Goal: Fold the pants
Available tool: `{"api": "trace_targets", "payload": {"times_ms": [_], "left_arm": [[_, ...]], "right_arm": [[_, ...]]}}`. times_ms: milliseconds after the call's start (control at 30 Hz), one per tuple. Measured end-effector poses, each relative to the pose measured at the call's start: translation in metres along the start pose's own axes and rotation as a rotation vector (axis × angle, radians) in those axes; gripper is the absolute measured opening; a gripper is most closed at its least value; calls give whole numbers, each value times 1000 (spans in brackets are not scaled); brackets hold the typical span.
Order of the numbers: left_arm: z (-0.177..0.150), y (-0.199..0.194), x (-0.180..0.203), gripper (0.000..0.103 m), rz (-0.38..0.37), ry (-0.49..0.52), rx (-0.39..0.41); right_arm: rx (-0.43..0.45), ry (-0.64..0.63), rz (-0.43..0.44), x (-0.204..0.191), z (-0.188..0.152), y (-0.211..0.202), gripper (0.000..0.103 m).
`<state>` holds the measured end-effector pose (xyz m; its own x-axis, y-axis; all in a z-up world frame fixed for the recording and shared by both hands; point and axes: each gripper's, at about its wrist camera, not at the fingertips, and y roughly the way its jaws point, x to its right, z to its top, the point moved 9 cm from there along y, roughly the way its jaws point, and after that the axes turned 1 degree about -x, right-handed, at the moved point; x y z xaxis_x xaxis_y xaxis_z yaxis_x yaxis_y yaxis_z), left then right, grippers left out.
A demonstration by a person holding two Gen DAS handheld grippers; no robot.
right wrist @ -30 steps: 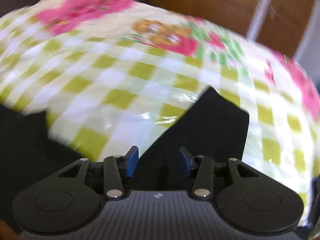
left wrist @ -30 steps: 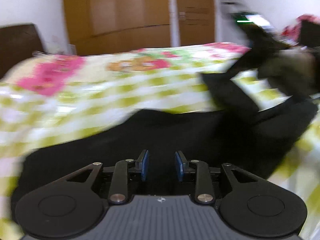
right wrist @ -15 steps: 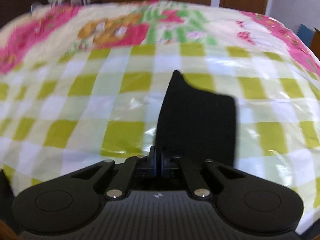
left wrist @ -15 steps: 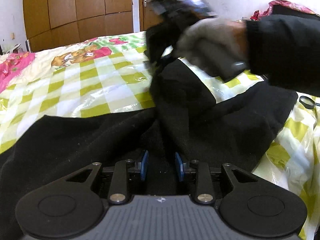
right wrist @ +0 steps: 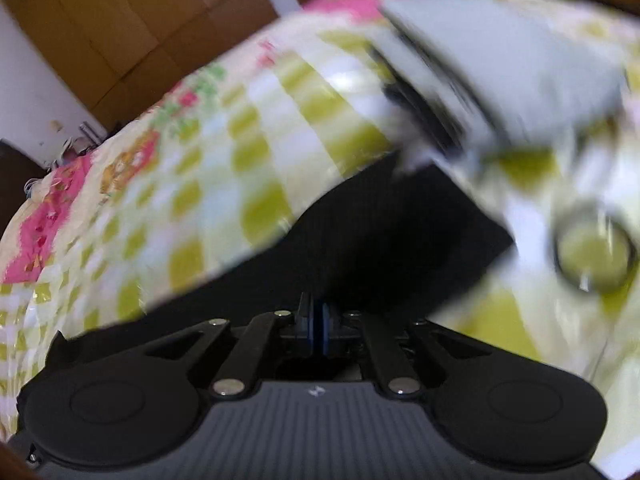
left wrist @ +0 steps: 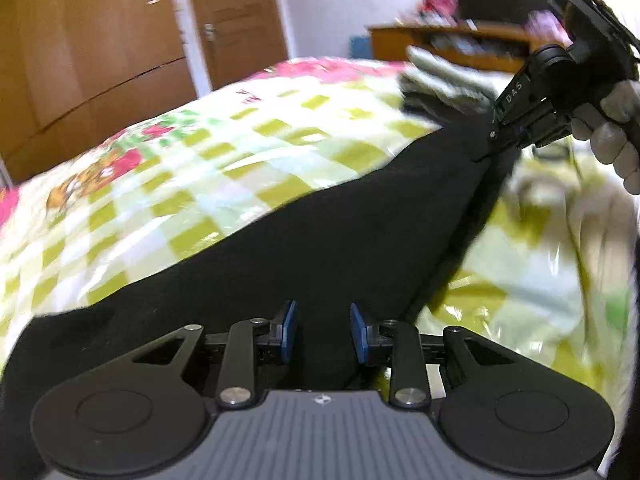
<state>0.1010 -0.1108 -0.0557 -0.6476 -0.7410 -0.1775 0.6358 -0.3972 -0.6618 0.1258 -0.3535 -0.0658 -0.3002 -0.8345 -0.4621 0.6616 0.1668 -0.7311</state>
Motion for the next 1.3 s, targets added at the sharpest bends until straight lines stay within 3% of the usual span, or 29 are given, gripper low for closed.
{"api": "trace_targets", "payload": {"times_ms": [100,233,400,433,533,733,800,900,1067,1300], "left_arm": [[2,4,11,43,38,69,-22],[4,7,13,43,49,67,-47],[8,15,15,43,53,63,-59],[9,16,16,43,56,65,-59],[11,17,17,43,55,68,-56],[26,-5,18,43,53,66,24],[25,-6,23,43,38,65,22],[9,9,31,43,28,91,-35],[5,10,30,43,16,57,-40],[3,3,21,43,29,18,-13]], "right_arm": [[11,90,41,16,-4,10,10],[90,166,73,31,12,1,19],[98,250,82,59,22,7,20],[85,264,85,61,24,13,20],[86,268,72,61,28,16,5],[175,225,200,45,39,-35,4],[173,186,169,44,31,-36,4],[70,193,74,64,14,-2,5],[81,253,75,75,13,-13,14],[53,252,49,83,6,-21,18]]}}
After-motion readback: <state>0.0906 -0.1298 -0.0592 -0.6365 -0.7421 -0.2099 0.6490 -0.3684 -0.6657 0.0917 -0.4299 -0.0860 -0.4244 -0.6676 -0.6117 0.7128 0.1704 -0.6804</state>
